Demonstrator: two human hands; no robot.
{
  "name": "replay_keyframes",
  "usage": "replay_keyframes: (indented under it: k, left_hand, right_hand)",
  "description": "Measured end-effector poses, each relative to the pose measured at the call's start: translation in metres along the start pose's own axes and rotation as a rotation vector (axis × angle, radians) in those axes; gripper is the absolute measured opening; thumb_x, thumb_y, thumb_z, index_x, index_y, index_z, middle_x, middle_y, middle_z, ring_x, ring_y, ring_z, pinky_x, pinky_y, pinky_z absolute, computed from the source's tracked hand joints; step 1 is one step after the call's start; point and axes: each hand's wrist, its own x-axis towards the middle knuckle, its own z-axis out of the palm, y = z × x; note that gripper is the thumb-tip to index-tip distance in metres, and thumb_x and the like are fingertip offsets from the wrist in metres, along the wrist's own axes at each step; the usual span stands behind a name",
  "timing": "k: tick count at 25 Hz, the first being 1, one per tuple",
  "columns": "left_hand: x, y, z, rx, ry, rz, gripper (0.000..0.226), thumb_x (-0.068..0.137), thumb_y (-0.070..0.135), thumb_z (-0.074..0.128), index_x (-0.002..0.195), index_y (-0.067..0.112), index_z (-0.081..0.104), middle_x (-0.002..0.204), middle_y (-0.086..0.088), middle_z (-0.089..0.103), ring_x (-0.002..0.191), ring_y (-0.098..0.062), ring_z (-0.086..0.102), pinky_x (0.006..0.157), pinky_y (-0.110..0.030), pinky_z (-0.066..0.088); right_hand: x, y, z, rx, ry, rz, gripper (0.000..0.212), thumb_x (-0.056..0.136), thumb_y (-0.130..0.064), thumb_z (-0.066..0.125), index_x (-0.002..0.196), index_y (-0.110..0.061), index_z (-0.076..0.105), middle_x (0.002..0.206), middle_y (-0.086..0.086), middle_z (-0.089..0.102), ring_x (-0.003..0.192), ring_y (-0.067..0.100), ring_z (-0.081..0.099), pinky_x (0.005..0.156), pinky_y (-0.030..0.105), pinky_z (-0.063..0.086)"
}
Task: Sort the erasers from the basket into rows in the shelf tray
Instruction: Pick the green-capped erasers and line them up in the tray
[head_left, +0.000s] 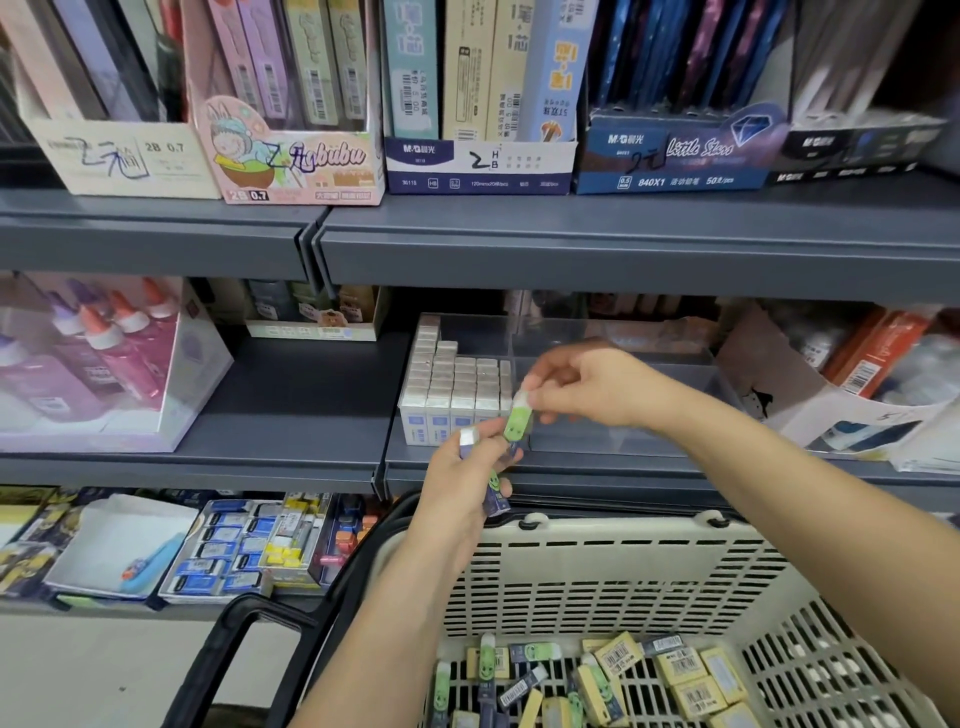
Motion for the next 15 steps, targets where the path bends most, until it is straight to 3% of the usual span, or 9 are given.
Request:
replay_keyframes:
  k: [3, 5, 7, 10, 15]
  left_hand:
    - [0.001, 0.004, -0.002, -0.062, 0.011, -0.018, 0.024, 0.085, -0.002, 0.060, 0.106, 0.007, 0.056, 0.085, -0.008, 0.073, 0.075, -0.013, 0.066, 0.046, -0.019, 0.043]
    - [0.000, 0.006, -0.002, -0.067, -0.023, -0.006, 0.026, 0.086, -0.003, 0.057, 0.110, 0.007, 0.052, 0.084, -0.008, 0.074, 0.073, -0.014, 0.069, 0.048, -0.020, 0.047]
    - [-0.002, 0.006, -0.002, -0.064, -0.058, 0.003, 0.022, 0.089, 0.001, 0.052, 0.110, 0.009, 0.052, 0.089, -0.006, 0.075, 0.077, -0.016, 0.071, 0.054, -0.026, 0.054]
    - [-0.005, 0.010, -0.004, -0.062, -0.089, -0.013, 0.014, 0.089, 0.009, 0.056, 0.103, 0.013, 0.059, 0.095, 0.000, 0.074, 0.081, -0.019, 0.072, 0.056, -0.034, 0.056]
    - [-0.005, 0.012, -0.004, -0.162, -0.012, -0.064, 0.026, 0.080, 0.000, 0.063, 0.104, 0.006, 0.055, 0.096, -0.015, 0.071, 0.056, -0.013, 0.058, 0.042, -0.022, 0.039]
  right_hand:
    - [0.013, 0.001, -0.022, 0.077, 0.158, 0.066, 0.007, 0.081, -0.021, 0.069, 0.081, -0.023, 0.062, 0.061, -0.011, 0.068, 0.066, 0.004, 0.065, 0.068, 0.023, 0.051]
    - [0.024, 0.004, -0.029, -0.011, 0.252, 0.075, 0.006, 0.085, -0.020, 0.063, 0.080, -0.024, 0.061, 0.074, -0.005, 0.070, 0.081, 0.014, 0.068, 0.080, 0.030, 0.051]
    - [0.032, 0.009, -0.028, -0.144, 0.289, 0.063, 0.004, 0.087, -0.017, 0.058, 0.084, -0.019, 0.061, 0.090, 0.005, 0.070, 0.094, 0.022, 0.065, 0.082, 0.028, 0.046]
    - [0.038, 0.017, -0.013, -0.155, 0.249, 0.061, 0.009, 0.084, -0.023, 0.063, 0.078, -0.028, 0.058, 0.088, -0.002, 0.068, 0.089, 0.018, 0.064, 0.083, 0.026, 0.046]
    - [0.046, 0.025, 0.007, -0.305, 0.162, 0.085, 0.014, 0.092, -0.018, 0.052, 0.084, -0.025, 0.060, 0.090, 0.000, 0.072, 0.080, 0.013, 0.068, 0.074, 0.024, 0.050]
